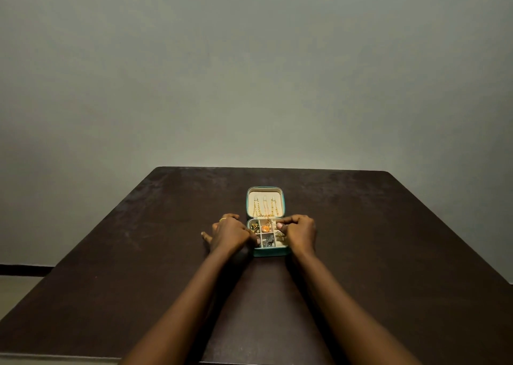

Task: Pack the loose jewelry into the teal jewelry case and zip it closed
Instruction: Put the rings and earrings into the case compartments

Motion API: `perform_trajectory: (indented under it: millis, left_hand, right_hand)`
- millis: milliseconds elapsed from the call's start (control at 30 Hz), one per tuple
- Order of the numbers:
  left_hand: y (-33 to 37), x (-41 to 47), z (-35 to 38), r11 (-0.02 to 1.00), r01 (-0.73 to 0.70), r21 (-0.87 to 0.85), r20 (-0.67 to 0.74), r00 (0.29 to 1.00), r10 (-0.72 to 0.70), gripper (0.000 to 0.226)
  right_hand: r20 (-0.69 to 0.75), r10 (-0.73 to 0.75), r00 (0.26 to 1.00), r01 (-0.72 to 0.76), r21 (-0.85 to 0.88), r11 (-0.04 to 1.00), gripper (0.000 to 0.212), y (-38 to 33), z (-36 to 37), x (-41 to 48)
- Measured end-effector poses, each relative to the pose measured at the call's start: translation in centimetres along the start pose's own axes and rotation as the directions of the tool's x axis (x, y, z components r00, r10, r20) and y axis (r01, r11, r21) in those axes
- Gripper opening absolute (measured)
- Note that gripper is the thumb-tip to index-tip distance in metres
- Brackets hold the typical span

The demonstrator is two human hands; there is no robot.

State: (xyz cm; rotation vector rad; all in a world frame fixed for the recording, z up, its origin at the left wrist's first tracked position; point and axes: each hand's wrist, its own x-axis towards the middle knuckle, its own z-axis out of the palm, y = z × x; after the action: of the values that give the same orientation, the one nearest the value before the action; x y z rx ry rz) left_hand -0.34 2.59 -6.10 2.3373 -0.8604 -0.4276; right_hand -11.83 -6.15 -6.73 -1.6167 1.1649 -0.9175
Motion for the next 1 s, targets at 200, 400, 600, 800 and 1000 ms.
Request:
perform_trajectory:
  millis: [200,400,600,800,1000]
  left_hand:
    - [0.2,1.5,-0.7,0.934,-0.134,-0.332,-0.084,0.990,0.112,0.021]
    - [0.7,3.9,-0.2,0.894,-0.018,-0.449,-0.083,0.996,-0.022,0.037]
    - [0.3,7.3,1.4,0.853,0.080,-0.516,0.050,0.997,-0.064,0.030]
    - [1.1,8.5,1.9,0.799,0.139,-0.585,0.168,0.985,-0.048,0.029]
    - [1.5,8.2,1.8,0.781,0.160,-0.604,0.186,0.981,-0.058,0.030]
  right_hand:
    - [0.003,0.020,1.000,-0.020,0.050,0.999,0.011,-0.1,-0.3,1.3]
    - [0.009,0.049,0.999,-0.049,0.064,0.997,0.015,0.2,-0.3,3.1]
    - [0.090,0.098,0.991,-0.103,0.053,0.993,0.034,0.7,0.9,5.7]
    - [0.188,0.127,0.974,-0.132,0.017,0.991,0.031,1.4,2.3,8.0]
    - [0.218,0.125,0.968,-0.132,0.021,0.991,0.025,1.3,2.4,8.8]
